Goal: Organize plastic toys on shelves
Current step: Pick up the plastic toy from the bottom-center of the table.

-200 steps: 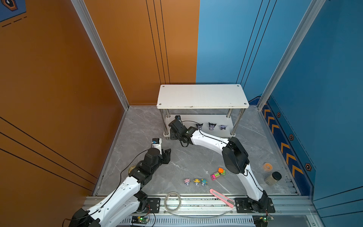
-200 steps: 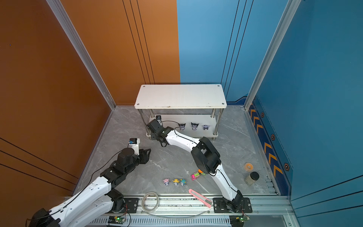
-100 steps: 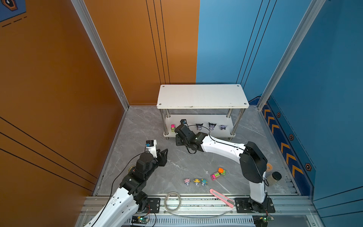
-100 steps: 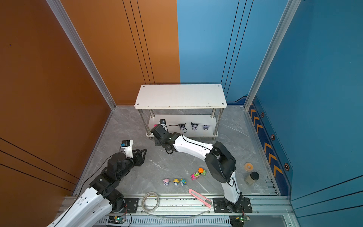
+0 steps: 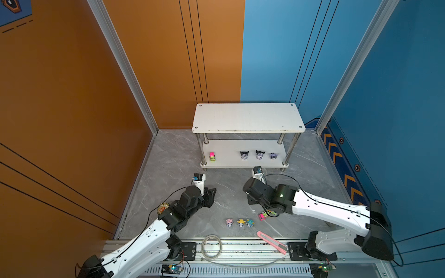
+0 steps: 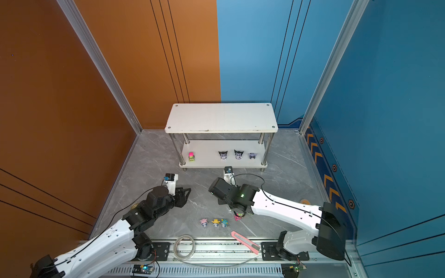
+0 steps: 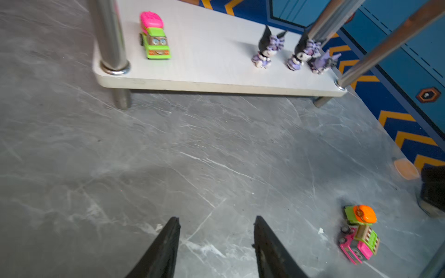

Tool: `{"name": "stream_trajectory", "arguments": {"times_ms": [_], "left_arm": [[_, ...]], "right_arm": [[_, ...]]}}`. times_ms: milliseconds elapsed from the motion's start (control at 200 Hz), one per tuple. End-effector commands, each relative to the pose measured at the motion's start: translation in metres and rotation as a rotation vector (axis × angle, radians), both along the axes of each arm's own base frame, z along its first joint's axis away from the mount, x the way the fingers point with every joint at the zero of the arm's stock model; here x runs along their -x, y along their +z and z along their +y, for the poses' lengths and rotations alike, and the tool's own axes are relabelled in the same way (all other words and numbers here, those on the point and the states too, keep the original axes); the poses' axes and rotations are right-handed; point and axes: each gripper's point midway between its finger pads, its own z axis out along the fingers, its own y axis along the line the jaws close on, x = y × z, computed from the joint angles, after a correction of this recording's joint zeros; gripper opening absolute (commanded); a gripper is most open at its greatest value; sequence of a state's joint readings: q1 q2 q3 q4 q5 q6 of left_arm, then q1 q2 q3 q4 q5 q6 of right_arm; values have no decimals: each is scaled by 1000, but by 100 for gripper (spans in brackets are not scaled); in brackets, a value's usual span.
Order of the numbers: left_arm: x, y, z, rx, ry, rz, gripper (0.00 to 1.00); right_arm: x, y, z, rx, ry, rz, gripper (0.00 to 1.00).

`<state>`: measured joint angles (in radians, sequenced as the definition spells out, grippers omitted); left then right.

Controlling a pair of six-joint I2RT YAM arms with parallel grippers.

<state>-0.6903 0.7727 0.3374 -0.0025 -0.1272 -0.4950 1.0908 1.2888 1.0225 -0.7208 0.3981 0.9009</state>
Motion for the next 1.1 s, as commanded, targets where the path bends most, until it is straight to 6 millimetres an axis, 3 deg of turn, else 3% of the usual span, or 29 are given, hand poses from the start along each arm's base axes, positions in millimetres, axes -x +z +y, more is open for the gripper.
{"name": "stream_trajectory", "arguments": {"times_ms": [0, 175, 295, 451, 571, 696, 1091], "left_arm": [[-4, 16, -16, 7, -20, -54, 51], [-4, 16, -20, 0, -23, -62, 51], [-3, 16, -18, -8, -16, -61, 51], [-4, 14, -14, -18, -2, -60, 52], [-5, 13, -15, -18, 3, -58, 52], [-6, 11, -14, -28, 5, -54, 52], [-9, 7, -10, -43, 19, -51, 53]], "right_arm": [[29, -24, -48, 87, -110, 115, 51], [57, -42, -70, 53, -161, 221, 72], [67, -54, -72, 19, -179, 260, 82], [73, -80, -58, -65, -187, 320, 80], [71, -96, -48, -120, -200, 342, 73], [68, -102, -39, -158, -201, 355, 68], [53, -116, -24, -151, -184, 375, 66]]}}
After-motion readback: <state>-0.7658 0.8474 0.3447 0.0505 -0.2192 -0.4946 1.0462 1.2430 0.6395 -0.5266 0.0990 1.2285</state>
